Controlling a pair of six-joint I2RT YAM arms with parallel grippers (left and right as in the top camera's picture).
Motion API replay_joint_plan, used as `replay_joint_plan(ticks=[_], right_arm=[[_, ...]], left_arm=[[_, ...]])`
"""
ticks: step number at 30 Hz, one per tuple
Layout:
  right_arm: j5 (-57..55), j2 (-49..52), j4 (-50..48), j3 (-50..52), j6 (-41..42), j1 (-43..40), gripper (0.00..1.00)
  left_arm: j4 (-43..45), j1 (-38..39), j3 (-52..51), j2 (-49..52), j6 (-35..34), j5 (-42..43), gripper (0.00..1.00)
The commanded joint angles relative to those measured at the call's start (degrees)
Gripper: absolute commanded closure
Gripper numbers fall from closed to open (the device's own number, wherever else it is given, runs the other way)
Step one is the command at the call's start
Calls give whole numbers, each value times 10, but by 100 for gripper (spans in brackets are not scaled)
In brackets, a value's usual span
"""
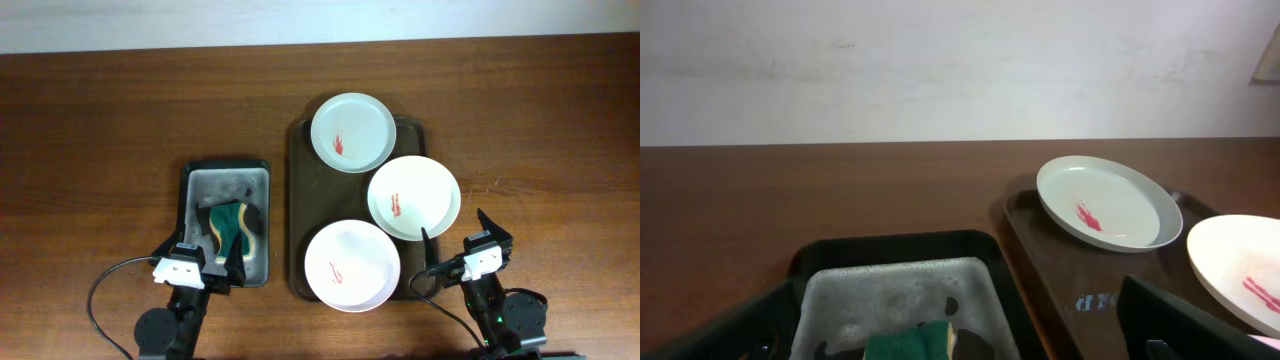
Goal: Clean dirty plates on tray and stack at the side
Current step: 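Move the left gripper to the sponge and the right gripper toward the plates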
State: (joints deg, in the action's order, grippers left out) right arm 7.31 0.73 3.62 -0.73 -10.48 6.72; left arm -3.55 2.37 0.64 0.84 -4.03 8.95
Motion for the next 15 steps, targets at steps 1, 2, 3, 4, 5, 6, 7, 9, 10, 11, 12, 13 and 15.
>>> replay_joint_plan(ticks=[1,2,3,4,5,6,7,9,10,11,12,13,15], right_arm=[[-5,-4,0,4,2,-4,1],[-5,-4,0,4,2,-4,1],[-4,-4,1,4,3,-4,1],[11,-4,1,4,23,-4,1],[18,-4,0,4,40,-4,1],[28,-4,-1,4,49,-4,1],[43,-4,-2,4,52,-4,1],[102,-4,-19,2,52,-4,1],[132,-4,-30,-6,52,-4,1],[146,-4,-30,-17,53,-4,1],[154,-4,-28,-37,66,-4,1],[154,-3,-18,-63,80,-4,1],[154,1,26,-127,82,-4,1]], left_arm=[[5,-4,-1,-2,9,-2,1],[15,-4,-1,-2,9,-3,1],[23,-4,-1,-2,9,-2,1],[31,-4,-1,-2,9,25,1],[31,-4,-1,-2,9,44,1],[30,-4,-1,-2,9,59,0],[27,-4,-1,-2,9,74,1],[37,-4,-1,-2,9,95,1],[53,-4,4,-2,9,111,0],[58,-4,11,-2,9,115,1],[57,-4,23,-2,9,114,1],[49,-4,43,-2,9,114,1],[11,-4,103,5,9,112,0]])
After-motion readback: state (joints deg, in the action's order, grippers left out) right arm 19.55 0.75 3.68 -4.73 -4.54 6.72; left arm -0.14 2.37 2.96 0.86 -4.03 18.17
